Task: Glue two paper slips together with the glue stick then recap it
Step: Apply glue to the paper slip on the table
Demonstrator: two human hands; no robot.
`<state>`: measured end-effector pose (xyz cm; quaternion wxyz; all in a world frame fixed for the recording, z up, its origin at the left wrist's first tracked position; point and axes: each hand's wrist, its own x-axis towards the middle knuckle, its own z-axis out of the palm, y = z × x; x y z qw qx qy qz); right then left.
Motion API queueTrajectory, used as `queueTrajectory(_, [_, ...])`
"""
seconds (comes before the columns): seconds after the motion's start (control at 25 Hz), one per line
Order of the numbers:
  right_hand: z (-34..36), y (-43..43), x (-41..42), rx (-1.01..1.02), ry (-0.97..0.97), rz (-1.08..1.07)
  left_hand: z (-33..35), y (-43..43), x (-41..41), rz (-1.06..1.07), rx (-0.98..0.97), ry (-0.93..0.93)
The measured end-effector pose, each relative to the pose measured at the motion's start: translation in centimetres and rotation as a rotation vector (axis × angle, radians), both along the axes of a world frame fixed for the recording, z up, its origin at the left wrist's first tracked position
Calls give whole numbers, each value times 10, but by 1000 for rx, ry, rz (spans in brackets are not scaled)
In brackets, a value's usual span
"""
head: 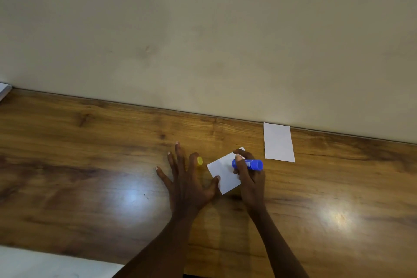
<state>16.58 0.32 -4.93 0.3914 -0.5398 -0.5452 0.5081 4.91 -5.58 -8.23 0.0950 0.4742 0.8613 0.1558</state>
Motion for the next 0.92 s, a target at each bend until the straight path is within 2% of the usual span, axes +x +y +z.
queueTrajectory(0.08, [-6, -1, -8, -66, -9, 0, 0, 0, 0, 0, -1, 2])
queueTrajectory(0.2, [-7, 3, -13, -54, -91, 25, -1, 0, -1, -2, -6, 12])
queueTrajectory(0.6, [-2, 4, -10, 75, -212, 381, 0, -1, -2, -10, 13, -19])
queueTrajectory(0.92, [-2, 31, 14, 111, -324, 267, 2, 0, -1, -2, 11, 1])
